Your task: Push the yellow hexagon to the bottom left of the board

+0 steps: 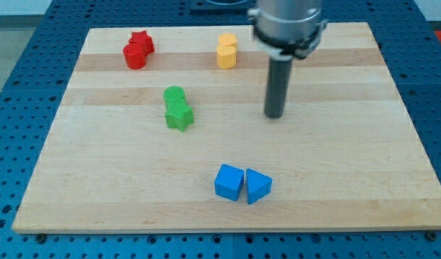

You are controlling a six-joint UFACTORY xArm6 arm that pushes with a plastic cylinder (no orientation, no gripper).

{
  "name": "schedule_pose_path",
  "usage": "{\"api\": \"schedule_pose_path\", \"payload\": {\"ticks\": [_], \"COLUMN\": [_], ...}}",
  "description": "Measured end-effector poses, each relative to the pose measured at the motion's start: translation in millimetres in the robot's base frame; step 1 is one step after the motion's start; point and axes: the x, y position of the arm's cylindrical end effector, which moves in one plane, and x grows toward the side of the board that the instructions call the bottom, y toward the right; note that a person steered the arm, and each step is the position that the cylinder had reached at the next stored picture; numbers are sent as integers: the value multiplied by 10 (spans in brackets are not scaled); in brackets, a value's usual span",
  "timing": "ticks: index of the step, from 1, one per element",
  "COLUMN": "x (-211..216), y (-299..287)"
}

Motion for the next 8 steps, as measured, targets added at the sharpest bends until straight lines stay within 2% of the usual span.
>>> {"api": "schedule_pose_path", "payload": {"ticks": [2,3,4,5,7,8], "x": [-1320,-1776,-2003,-1863,-1118,-848], "y": [58,-214,-501,-821,-926,-1173]}}
